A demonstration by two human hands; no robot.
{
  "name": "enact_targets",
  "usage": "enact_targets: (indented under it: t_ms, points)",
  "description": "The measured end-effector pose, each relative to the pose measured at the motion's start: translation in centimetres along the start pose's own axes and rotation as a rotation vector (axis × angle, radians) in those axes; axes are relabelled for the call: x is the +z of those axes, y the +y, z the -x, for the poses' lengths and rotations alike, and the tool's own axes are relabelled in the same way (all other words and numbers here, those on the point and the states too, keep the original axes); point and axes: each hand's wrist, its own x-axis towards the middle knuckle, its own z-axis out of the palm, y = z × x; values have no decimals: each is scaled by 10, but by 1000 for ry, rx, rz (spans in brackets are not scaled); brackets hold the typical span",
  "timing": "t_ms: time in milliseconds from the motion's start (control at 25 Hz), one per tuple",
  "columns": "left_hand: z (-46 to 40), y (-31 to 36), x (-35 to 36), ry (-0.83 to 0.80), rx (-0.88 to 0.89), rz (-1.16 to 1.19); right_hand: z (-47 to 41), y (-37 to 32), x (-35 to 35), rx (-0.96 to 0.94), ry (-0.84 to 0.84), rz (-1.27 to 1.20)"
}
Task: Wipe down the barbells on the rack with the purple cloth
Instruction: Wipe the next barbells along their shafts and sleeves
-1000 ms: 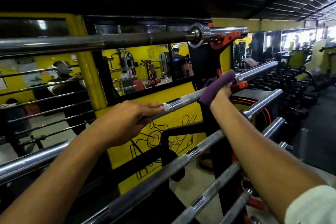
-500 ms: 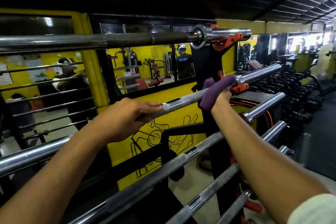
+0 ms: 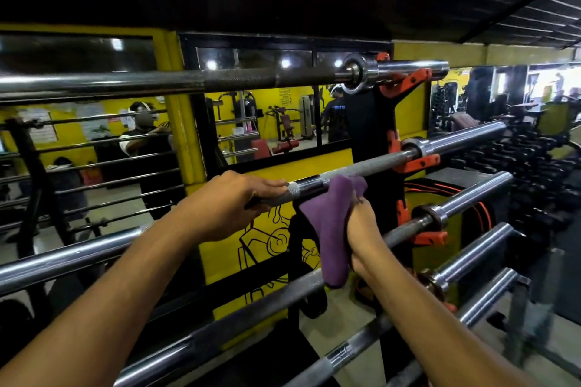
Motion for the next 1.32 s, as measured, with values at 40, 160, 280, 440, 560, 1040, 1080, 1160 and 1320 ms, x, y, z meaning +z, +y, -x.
enact_targets:
  t_ms: [40,160,280,440,560,1040,1080,1160,1320]
  points:
    - [1,1,1,0,6,-29,7,-2,-7,-66,-8,92]
    - [10,-3,2,22,21,-39,13,-21,-14,-437,-71,286]
    - [25,-8,4,93,-5,-60,-15,-20,2,-795,-76,979]
    - [35,2,18,181,-157,-144,-53,-29,28,-895,-198,1352]
    - [37,8,22,235,-189,-183,-89,-69,49,-479,-526,1525]
    - [35,15,26,333,-255,-200,-24,21,-20,-1036,-321,800]
    - [36,15,26,334,-261,-192,-14,30,-28,-1014,-381,771]
    - [36,17,25,340,-303,-142,-1,44,-40,-784,-474,644]
    - [32,26,23,345,-345,-71,-30,69,-43,100,-236,49]
